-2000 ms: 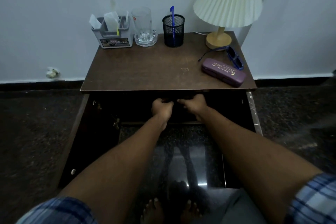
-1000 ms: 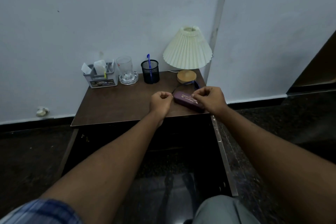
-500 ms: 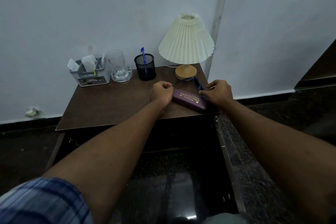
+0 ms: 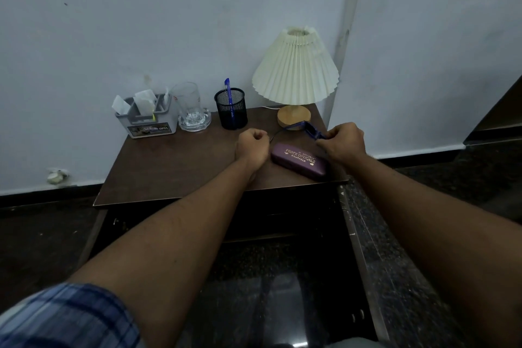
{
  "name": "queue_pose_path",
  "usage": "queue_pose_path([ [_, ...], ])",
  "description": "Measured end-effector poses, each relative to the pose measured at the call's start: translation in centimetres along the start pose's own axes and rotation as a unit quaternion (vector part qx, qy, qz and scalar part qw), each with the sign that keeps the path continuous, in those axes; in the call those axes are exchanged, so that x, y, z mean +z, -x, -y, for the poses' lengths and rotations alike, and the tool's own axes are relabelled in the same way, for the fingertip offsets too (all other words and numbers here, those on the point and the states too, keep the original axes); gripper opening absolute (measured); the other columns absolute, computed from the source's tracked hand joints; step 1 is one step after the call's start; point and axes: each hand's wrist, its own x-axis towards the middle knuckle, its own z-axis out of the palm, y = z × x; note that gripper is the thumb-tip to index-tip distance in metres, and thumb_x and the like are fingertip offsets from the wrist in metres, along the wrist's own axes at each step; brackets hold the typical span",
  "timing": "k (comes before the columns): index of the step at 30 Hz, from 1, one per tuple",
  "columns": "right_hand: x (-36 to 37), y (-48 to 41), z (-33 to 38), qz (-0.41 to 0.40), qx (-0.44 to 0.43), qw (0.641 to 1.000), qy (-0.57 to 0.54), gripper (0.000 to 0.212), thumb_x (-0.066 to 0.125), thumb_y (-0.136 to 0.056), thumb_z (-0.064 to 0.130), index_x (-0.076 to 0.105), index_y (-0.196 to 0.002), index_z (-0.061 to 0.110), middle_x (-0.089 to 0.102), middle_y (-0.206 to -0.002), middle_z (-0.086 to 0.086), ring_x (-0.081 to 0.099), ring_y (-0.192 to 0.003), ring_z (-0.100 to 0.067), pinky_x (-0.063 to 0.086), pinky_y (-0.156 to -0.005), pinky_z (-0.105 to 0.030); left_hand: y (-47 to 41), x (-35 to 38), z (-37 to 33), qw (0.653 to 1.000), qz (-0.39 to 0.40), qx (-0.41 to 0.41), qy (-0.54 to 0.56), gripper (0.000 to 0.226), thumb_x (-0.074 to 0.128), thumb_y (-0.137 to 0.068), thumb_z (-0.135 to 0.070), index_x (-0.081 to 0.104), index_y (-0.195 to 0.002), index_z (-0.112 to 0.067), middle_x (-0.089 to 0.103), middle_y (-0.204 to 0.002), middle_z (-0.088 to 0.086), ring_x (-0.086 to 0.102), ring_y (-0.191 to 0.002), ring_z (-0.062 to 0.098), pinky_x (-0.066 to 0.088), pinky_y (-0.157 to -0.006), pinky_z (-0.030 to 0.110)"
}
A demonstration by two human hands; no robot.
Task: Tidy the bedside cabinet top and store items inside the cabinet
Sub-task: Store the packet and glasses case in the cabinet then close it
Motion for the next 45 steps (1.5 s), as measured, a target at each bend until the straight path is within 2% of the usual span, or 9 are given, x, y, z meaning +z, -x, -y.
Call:
queue_pose_path([
  [4,-1.1,1.0,1.0,-0.008,-0.019,0.999,-0.025,0.017,0.082,-0.075,0.024,0.078,-0.078,0.007,0.071,-0.069,-0.005,0.067,-0.07,-0.018,0.05,-0.06,-0.028,0.1,-2.0,-0.1,1.0,-0.005,0.006,0.004,0.021,0.057,-0.087,-0.015,0.074,-0.097,-0.021,0.076,-0.099,0.004,0.071,-0.092,0.029,0.06,-0.086,0.041],
  [11,-2.0,3.8,3.2,0.06,-0.051,0.988,-0.132,0.011,0.085,-0.076,0.018,0.076,-0.078,0.014,0.076,-0.073,-0.01,0.066,-0.057,-0.016,0.064,-0.072,-0.042,1.6,-6.5,-0.4,0.996,0.019,0.073,0.051,0.024,0.072,-0.083,-0.004,0.075,-0.093,-0.025,0.077,-0.094,0.006,0.073,-0.087,0.021,0.061,-0.088,0.04],
  [14,-2.0,4.9,4.0,0.085,-0.071,0.983,-0.146,0.01,0.084,-0.078,0.02,0.078,-0.081,0.014,0.077,-0.075,-0.006,0.074,-0.071,-0.028,0.062,-0.08,-0.051,3.5,-8.6,-1.9,0.989,0.022,0.129,0.064,0.026,0.076,-0.081,0.006,0.076,-0.105,-0.005,0.073,-0.089,0.011,0.066,-0.077,0.013,0.059,-0.084,0.029],
  [17,-2.1,6.3,5.4,0.109,-0.084,0.979,-0.153,0.005,0.081,-0.082,0.018,0.078,-0.083,0.014,0.078,-0.078,-0.008,0.075,-0.074,-0.025,0.061,-0.083,-0.051,4.8,-10.7,-3.0,0.984,0.009,0.169,0.06,0.025,0.08,-0.081,0.0,0.077,-0.105,-0.005,0.075,-0.089,0.009,0.067,-0.077,0.009,0.057,-0.078,0.017],
  [22,-1.9,8.4,7.8,0.143,-0.097,0.972,-0.162,0.004,0.077,-0.088,0.015,0.075,-0.089,0.011,0.077,-0.087,-0.017,0.065,-0.064,-0.016,0.061,-0.069,-0.03,6.3,-13.6,-3.7,0.974,0.001,0.228,-0.009,0.016,0.079,-0.084,-0.011,0.08,-0.099,-0.013,0.076,-0.085,-0.003,0.066,-0.072,0.001,0.051,-0.068,0.006],
  [28,-1.5,10.2,10.6,0.169,-0.105,0.958,-0.206,0.017,0.075,-0.089,0.01,0.07,-0.098,-0.003,0.074,-0.079,-0.01,0.072,-0.059,-0.008,0.057,-0.058,-0.021,6.8,-15.9,-4.1,0.956,-0.018,0.285,-0.068,0.016,0.078,-0.085,-0.014,0.08,-0.101,-0.013,0.079,-0.091,-0.001,0.073,-0.077,0.003,0.06,-0.08,0.021],
  [33,-1.1,11.1,12.9,0.16,-0.125,0.954,-0.22,0.015,0.076,-0.088,0.012,0.075,-0.095,-0.002,0.076,-0.089,-0.021,0.077,-0.081,-0.034,0.064,-0.072,-0.036,7.4,-16.5,-4.0,0.933,-0.013,0.336,-0.131,0.022,0.077,-0.085,-0.016,0.079,-0.107,-0.012,0.079,-0.097,0.002,0.074,-0.082,0.007,0.062,-0.082,0.03],
  [40,-1.2,13.0,15.2,0.181,-0.112,0.944,-0.252,0.021,0.074,-0.09,0.012,0.072,-0.1,-0.007,0.074,-0.09,-0.025,0.07,-0.071,-0.027,0.064,-0.07,-0.037,8.1,-16.3,-3.6,0.899,-0.034,0.383,-0.212,0.022,0.076,-0.08,-0.018,0.08,-0.101,-0.016,0.079,-0.092,0.001,0.072,-0.08,0.015,0.059,-0.075,0.034],
  [45,-1.3,13.4,15.6,0.211,-0.104,0.93,-0.283,0.03,0.077,-0.088,0.022,0.073,-0.101,-0.004,0.076,-0.089,-0.02,0.069,-0.068,-0.024,0.061,-0.065,-0.03,8.3,-16.0,-2.9,0.918,-0.033,0.348,-0.186,0.016,0.076,-0.082,-0.023,0.079,-0.097,-0.019,0.077,-0.085,-0.005,0.07,-0.074,0.006,0.058,-0.07,0.026],
])
